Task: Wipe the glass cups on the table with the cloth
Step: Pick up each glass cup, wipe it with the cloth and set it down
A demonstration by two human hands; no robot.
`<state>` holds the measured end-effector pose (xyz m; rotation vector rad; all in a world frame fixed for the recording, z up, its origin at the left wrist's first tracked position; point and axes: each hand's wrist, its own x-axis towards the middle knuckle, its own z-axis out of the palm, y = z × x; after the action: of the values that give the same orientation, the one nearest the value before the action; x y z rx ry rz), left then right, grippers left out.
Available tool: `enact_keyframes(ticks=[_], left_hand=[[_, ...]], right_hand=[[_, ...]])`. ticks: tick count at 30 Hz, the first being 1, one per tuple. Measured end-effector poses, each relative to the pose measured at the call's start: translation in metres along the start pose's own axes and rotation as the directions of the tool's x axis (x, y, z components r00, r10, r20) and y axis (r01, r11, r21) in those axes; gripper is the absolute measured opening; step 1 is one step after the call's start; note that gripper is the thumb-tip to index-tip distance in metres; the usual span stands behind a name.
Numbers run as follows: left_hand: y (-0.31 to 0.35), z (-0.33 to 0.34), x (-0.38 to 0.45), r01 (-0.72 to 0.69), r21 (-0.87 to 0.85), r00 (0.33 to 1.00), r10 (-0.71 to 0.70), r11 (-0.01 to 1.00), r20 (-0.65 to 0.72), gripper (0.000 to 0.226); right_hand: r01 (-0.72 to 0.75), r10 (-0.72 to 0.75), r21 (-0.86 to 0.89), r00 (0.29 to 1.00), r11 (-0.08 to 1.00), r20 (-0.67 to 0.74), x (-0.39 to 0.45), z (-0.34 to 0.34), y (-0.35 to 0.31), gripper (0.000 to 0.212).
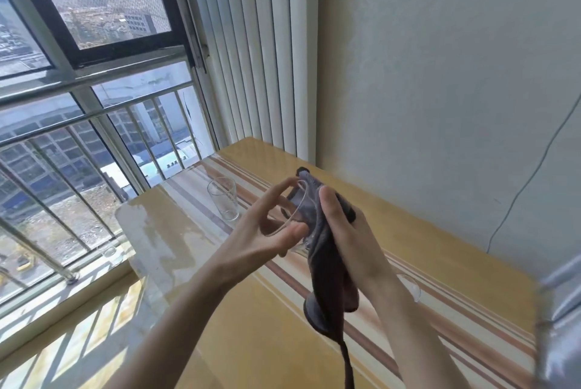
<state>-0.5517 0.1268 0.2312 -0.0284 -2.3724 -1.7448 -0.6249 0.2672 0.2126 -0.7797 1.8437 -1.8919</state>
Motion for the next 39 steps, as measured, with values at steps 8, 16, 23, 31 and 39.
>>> enact_keyframes(ticks=[8, 16, 23, 31, 39], left_hand=[[-0.01, -0.003, 0.005, 0.11, 0.085, 0.992, -0.114, 0.99, 0.046, 0.095], [-0.011, 0.013, 0.007, 0.226, 0.016, 0.964, -0.221, 0.974, -0.145, 0.088], [-0.021, -0.001, 0.006, 0.084, 0.01, 0.995, -0.083, 0.996, -0.048, 0.074], [-0.033, 0.001, 0.007, 0.05, 0.437, 0.999, -0.037, 0.898, -0.04, 0.09], [-0.011, 0.008, 0.011, 0.265, 0.225, 0.963, -0.268, 0.938, -0.017, 0.066]], right_hand=[[0.114, -0.122, -0.044, 0.912, 0.993, -0.392, -0.004, 0.014, 0.022, 0.05], [0.28, -0.464, -0.48, 0.825, 0.831, -0.323, -0.005, 0.028, 0.041, 0.066], [-0.04, 0.028, -0.119, 0.994, 0.992, -0.102, 0.006, 0.01, 0.022, 0.047], [-0.063, 0.093, 0.134, 0.969, 0.989, -0.227, 0.002, 0.011, 0.024, 0.055], [0.237, -0.337, -0.265, 0.827, 0.935, -0.449, -0.002, 0.026, 0.045, 0.039]])
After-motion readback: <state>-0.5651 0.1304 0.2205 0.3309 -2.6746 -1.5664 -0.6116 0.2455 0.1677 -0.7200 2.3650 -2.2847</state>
